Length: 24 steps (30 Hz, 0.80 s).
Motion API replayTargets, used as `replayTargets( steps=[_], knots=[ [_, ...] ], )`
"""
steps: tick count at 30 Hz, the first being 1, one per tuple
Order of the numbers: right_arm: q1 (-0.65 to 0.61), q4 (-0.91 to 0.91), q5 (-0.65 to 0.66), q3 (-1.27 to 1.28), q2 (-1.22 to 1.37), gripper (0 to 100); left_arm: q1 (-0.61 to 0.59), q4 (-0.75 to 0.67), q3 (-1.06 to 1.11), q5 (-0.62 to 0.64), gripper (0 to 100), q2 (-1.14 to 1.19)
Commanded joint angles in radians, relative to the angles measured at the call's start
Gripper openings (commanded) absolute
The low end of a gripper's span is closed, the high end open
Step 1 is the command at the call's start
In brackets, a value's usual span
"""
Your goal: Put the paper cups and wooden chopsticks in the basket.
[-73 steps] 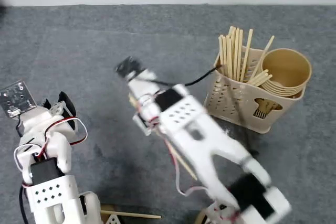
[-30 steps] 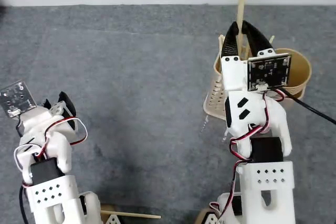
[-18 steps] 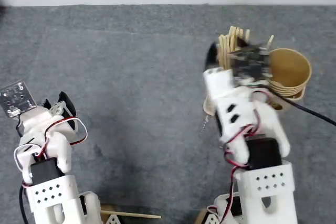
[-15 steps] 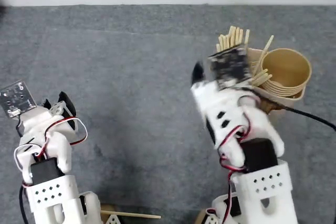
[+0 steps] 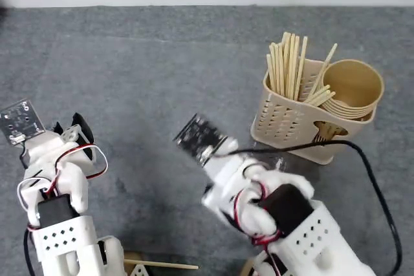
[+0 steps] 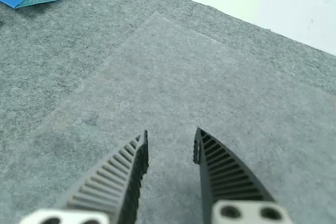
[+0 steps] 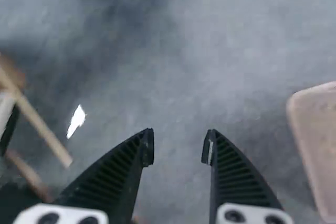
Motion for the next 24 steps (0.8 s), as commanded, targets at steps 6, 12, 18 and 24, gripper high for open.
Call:
replayTargets(
  steps=[6,12,18,24],
  knots=[
    [-0.246,0.073,-0.089,0.058,-0.027,15.8,-0.055,-0.064,-0.061,0.008,14,-0.012],
    [-0.387,0.028,-0.144,0.180,-0.027,15.8,-0.084,-0.061,-0.091,0.006,14,-0.012],
    [-0.470,-0.013,-0.143,0.215,-0.027,15.8,-0.124,-0.080,-0.099,0.006,14,-0.011],
    [-0.473,-0.079,-0.252,0.278,-0.019,15.8,-0.186,-0.118,-0.136,0.008,14,0.098]
  ],
)
